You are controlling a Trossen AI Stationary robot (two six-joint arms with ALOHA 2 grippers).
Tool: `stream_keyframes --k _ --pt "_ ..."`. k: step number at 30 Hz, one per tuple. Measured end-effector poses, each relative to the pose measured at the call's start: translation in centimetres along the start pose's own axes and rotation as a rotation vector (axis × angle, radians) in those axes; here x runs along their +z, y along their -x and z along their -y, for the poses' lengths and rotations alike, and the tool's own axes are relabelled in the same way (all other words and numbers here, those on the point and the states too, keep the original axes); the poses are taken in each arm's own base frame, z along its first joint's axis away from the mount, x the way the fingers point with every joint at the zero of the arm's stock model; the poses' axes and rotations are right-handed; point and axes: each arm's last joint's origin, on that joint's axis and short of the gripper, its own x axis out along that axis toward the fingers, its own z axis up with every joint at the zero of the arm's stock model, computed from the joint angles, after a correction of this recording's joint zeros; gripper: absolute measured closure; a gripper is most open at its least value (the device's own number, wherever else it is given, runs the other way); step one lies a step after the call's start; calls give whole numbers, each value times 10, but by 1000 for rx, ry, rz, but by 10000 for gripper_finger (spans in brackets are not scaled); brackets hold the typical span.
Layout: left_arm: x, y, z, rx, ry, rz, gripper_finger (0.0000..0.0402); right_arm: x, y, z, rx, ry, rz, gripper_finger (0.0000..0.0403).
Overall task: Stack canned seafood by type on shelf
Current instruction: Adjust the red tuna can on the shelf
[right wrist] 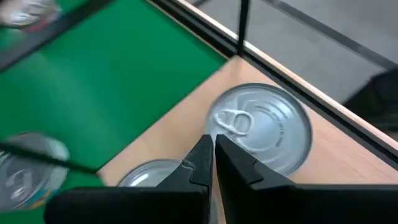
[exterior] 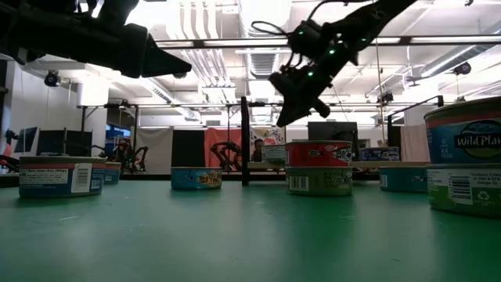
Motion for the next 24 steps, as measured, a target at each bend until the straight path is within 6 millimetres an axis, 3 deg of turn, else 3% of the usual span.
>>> stream_keyframes --k 5,12,24 --pt "0 0 0 0 0 0 219 7 -13 1 -143 -5 -67 394" --pt "0 0 0 0 0 0 219 6 -28 2 -173 -2 -111 394" --pt "0 0 0 0 0 0 219 2 -30 7 -198 -23 -137 394"
